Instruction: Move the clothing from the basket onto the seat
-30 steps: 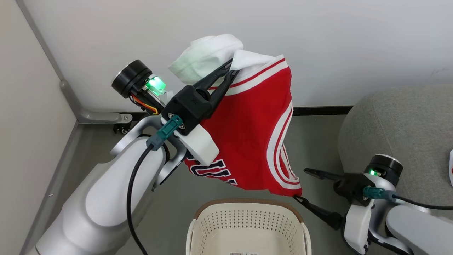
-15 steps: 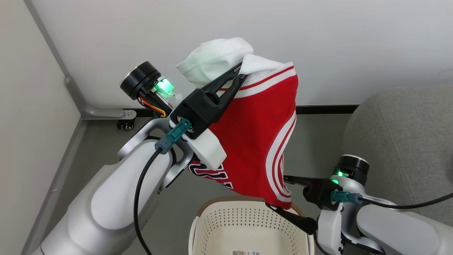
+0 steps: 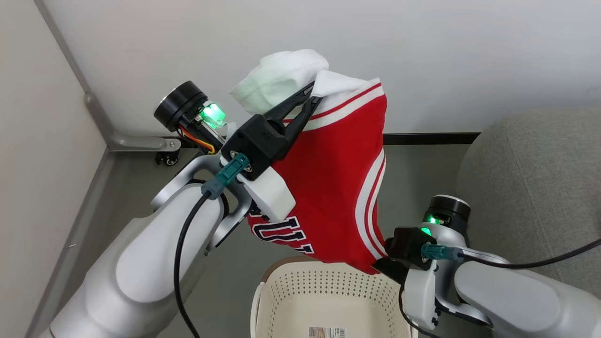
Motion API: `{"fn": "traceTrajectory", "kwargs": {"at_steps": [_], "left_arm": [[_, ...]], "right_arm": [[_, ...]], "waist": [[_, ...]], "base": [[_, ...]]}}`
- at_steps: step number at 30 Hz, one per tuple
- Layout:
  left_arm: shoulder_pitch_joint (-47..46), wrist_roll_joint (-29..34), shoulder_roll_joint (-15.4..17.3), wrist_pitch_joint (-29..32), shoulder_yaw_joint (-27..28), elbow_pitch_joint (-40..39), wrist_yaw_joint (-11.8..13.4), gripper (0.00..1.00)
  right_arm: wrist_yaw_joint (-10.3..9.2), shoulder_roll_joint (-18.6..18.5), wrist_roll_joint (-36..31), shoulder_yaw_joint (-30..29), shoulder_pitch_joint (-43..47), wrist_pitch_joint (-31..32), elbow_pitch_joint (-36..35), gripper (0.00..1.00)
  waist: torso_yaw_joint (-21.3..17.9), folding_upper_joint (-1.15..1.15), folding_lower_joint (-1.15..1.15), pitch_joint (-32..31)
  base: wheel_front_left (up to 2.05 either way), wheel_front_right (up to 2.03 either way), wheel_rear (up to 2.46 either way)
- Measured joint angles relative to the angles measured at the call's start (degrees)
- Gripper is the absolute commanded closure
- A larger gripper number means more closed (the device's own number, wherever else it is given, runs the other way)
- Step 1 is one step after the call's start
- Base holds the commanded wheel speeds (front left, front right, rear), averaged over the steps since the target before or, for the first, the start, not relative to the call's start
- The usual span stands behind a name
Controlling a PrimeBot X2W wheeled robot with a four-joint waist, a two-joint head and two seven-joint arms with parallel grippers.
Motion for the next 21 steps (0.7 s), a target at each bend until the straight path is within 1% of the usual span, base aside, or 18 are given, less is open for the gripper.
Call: {"fn": "traceTrajectory", "kwargs": {"at_steps": [4,6,10,21], "left_arm": [[0.8,-0.5,0.2,0.3,0.6,1.1,0.5,1.0],[1.7,-0.7,0.5,0.4,0.9,1.7,0.6,1.0],[3.0,-2.1,0.7,0.3,1.6,2.7,1.0,1.0],[7.9,-4.4,1.2,-0.5,2.8,4.6,1.5,1.0]], "right_arm": [[0.0,-1.1,0.7,-0.5,0.2,0.0,0.7,1.0],[0.0,-1.9,1.3,-2.4,0.5,-0.1,0.4,1.0],[0.0,-2.4,2.8,-9.7,1.1,-0.1,-2.3,1.0],[-0.01,-5.1,4.7,-30.0,9.6,-0.2,-6.4,1.0]], "waist": [[-0.4,0.0,0.0,0.2],[-0.7,0.0,0.0,0.3],[-1.5,0.0,0.0,0.6],[-4.4,0.0,0.0,1.3]], "base": [[0.0,0.0,0.0],[0.0,0.0,0.0],[0.0,0.0,0.0],[0.0,0.0,0.0]]}}
